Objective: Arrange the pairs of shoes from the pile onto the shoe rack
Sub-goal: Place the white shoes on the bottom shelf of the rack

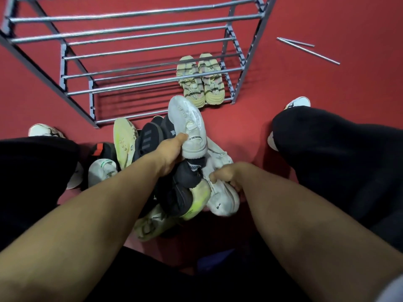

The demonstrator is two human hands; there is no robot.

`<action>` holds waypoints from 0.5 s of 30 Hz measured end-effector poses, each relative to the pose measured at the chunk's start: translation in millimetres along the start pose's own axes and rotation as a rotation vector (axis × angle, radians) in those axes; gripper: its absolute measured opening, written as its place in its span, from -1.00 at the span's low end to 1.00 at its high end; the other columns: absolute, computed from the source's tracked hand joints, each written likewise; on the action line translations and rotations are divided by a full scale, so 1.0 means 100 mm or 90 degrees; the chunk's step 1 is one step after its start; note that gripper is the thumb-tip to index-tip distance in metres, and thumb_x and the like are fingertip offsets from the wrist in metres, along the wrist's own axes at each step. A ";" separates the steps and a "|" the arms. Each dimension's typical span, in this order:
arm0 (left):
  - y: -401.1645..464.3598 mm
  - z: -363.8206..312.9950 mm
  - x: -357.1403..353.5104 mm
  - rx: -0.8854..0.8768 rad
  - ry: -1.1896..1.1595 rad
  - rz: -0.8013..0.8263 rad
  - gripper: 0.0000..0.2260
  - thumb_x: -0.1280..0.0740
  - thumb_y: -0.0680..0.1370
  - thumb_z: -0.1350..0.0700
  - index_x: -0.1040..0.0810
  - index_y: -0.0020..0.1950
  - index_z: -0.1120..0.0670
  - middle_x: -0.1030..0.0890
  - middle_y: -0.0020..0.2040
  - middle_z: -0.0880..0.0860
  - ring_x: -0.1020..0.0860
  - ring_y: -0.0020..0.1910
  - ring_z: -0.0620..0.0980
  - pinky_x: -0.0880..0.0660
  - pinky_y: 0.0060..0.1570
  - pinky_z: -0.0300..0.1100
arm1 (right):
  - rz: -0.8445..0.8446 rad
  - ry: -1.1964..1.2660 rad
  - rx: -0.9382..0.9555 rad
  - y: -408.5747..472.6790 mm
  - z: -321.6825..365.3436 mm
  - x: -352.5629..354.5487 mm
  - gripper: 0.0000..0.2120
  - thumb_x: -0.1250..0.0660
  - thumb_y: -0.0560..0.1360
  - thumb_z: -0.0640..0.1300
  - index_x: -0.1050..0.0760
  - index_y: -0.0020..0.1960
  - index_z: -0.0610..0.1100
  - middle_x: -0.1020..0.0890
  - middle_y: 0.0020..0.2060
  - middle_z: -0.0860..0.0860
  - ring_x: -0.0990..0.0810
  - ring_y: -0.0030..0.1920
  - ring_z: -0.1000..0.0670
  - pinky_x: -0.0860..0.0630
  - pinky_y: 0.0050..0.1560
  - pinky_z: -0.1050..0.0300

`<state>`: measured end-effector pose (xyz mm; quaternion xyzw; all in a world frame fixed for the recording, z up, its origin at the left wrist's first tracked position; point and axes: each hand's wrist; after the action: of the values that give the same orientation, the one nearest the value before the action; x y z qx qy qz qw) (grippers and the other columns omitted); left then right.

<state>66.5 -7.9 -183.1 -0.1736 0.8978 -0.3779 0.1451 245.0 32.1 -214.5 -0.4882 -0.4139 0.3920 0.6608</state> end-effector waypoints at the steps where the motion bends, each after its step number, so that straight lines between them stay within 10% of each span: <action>1: 0.01 0.00 0.00 0.003 -0.013 0.005 -0.78 -0.26 0.59 0.04 -0.57 0.12 0.14 -0.67 -0.08 0.07 -0.64 -0.12 0.01 -0.56 -0.16 -0.17 | -0.001 -0.036 0.010 -0.06 0.05 0.10 -0.57 -0.33 0.37 -0.03 -0.49 0.19 -0.19 -0.64 0.02 -0.18 -0.63 -0.04 -0.18 -0.57 0.11 -0.05; 6: -0.05 0.11 -0.08 0.034 -0.024 -0.006 -0.76 -0.27 0.58 0.04 -0.54 0.18 0.12 -0.64 -0.12 0.03 -0.60 -0.20 -0.05 -0.53 -0.36 -0.26 | -0.139 -0.155 0.033 -0.68 0.29 0.68 -0.90 -0.21 0.41 -0.13 -0.44 -0.21 -0.14 -0.50 -0.31 -0.14 -0.42 -0.42 -0.08 -0.34 -0.37 0.21; 15: -0.43 -0.23 -0.01 0.003 -0.016 0.075 -0.64 -0.14 0.49 -0.11 -0.55 0.08 0.08 -0.62 -0.09 0.10 -0.59 -0.09 0.09 -0.59 -0.10 -0.08 | -0.283 0.295 0.213 -0.88 0.24 0.66 -0.94 -0.24 0.44 -0.23 -0.47 -0.10 -0.18 -0.38 -0.35 -0.09 -0.35 -0.41 -0.04 -0.31 -0.34 0.15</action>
<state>66.9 -20.7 -136.2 -0.1246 0.9036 -0.3687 0.1791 255.7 81.6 -114.2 -0.3472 -0.2791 0.1802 0.8770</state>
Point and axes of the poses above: each hand's wrist, its own y-axis towards the middle knuckle, its own x-axis out of the back of the hand, z = x × y
